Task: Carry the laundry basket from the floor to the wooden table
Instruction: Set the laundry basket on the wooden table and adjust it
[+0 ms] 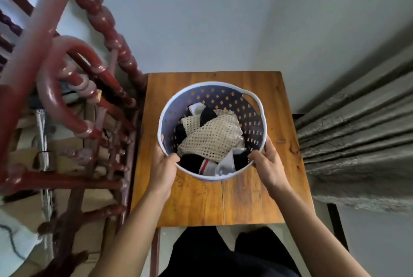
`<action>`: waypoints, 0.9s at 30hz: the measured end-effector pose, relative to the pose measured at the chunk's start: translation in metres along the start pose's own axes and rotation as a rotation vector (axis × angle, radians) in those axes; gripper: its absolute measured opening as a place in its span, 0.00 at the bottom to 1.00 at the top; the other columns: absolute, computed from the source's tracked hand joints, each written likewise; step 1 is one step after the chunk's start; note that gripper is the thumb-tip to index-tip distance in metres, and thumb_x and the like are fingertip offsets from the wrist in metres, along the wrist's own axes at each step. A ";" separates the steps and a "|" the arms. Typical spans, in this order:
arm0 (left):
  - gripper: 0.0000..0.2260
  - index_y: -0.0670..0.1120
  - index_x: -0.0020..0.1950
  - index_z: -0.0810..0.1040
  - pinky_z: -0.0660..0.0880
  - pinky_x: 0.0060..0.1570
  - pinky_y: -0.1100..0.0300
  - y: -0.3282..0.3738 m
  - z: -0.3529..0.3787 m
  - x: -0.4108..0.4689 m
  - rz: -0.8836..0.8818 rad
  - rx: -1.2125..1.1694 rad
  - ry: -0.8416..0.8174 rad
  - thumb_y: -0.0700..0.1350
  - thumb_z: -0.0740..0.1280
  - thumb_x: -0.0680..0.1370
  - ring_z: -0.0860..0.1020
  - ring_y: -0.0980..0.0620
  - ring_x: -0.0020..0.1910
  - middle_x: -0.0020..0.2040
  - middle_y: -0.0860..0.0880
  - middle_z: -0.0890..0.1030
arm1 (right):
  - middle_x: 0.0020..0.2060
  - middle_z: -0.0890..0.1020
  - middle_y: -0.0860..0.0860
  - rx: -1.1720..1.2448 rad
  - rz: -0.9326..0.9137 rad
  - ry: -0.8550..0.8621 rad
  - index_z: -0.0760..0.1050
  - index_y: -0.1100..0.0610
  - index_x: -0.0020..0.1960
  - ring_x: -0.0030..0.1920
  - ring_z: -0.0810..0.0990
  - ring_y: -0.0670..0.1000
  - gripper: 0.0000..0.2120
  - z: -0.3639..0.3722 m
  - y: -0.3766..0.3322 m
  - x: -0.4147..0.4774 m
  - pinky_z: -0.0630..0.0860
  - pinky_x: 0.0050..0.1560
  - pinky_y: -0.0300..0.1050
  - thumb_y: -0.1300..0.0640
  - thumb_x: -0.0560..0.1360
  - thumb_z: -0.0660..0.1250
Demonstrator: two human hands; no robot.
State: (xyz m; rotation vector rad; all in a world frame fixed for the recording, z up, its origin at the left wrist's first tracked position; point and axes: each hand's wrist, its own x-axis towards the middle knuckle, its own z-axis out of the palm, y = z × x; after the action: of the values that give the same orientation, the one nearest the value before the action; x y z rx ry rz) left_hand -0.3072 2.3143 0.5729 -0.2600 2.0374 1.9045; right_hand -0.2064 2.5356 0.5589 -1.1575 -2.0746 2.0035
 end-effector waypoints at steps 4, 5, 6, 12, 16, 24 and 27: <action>0.29 0.54 0.62 0.75 0.74 0.61 0.64 -0.002 0.012 0.049 -0.009 0.087 -0.080 0.30 0.60 0.67 0.78 0.61 0.58 0.60 0.54 0.80 | 0.55 0.86 0.51 -0.029 -0.020 0.058 0.74 0.45 0.69 0.53 0.85 0.44 0.29 0.006 0.007 0.025 0.83 0.51 0.42 0.71 0.76 0.64; 0.29 0.54 0.63 0.74 0.73 0.62 0.65 -0.004 0.015 0.058 -0.023 0.105 -0.089 0.28 0.59 0.69 0.78 0.59 0.60 0.61 0.54 0.79 | 0.55 0.85 0.49 -0.032 -0.026 0.060 0.73 0.44 0.69 0.51 0.85 0.40 0.29 0.007 0.010 0.029 0.83 0.48 0.38 0.72 0.76 0.64; 0.29 0.51 0.66 0.71 0.71 0.62 0.65 -0.007 0.018 0.067 -0.049 0.134 -0.088 0.27 0.59 0.71 0.76 0.56 0.61 0.63 0.52 0.77 | 0.55 0.85 0.49 -0.041 -0.022 0.059 0.72 0.45 0.69 0.50 0.84 0.37 0.29 0.007 0.016 0.034 0.83 0.48 0.37 0.72 0.77 0.64; 0.31 0.44 0.78 0.59 0.65 0.71 0.53 -0.024 0.028 0.091 -0.153 0.271 -0.087 0.28 0.58 0.76 0.70 0.51 0.67 0.72 0.47 0.70 | 0.57 0.81 0.28 -0.146 -0.034 -0.013 0.68 0.40 0.70 0.56 0.81 0.31 0.27 -0.002 0.037 0.050 0.78 0.50 0.27 0.64 0.79 0.70; 0.31 0.48 0.81 0.47 0.62 0.71 0.57 -0.026 0.033 0.083 -0.163 0.348 -0.032 0.36 0.57 0.81 0.66 0.50 0.73 0.77 0.49 0.63 | 0.64 0.78 0.45 -0.207 0.013 -0.081 0.65 0.46 0.72 0.64 0.80 0.47 0.27 -0.014 0.035 0.061 0.80 0.59 0.43 0.52 0.78 0.73; 0.34 0.52 0.80 0.54 0.69 0.69 0.49 -0.047 0.074 0.042 -0.395 0.148 0.240 0.41 0.66 0.78 0.71 0.47 0.71 0.75 0.49 0.70 | 0.78 0.68 0.54 -0.231 0.123 -0.134 0.50 0.49 0.83 0.76 0.71 0.57 0.44 -0.031 0.020 0.105 0.70 0.73 0.61 0.39 0.75 0.68; 0.28 0.51 0.75 0.64 0.74 0.63 0.49 -0.050 0.077 0.045 -0.437 0.088 0.278 0.32 0.59 0.77 0.76 0.47 0.65 0.68 0.48 0.77 | 0.71 0.77 0.49 -0.284 -0.008 -0.145 0.57 0.47 0.83 0.69 0.76 0.54 0.35 -0.029 0.019 0.117 0.73 0.70 0.62 0.51 0.77 0.64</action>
State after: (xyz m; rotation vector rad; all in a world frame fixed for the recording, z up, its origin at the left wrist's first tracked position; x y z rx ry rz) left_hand -0.3217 2.3904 0.5062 -0.9099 2.0109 1.5726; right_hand -0.2675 2.6186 0.4940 -1.0643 -2.4959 1.8864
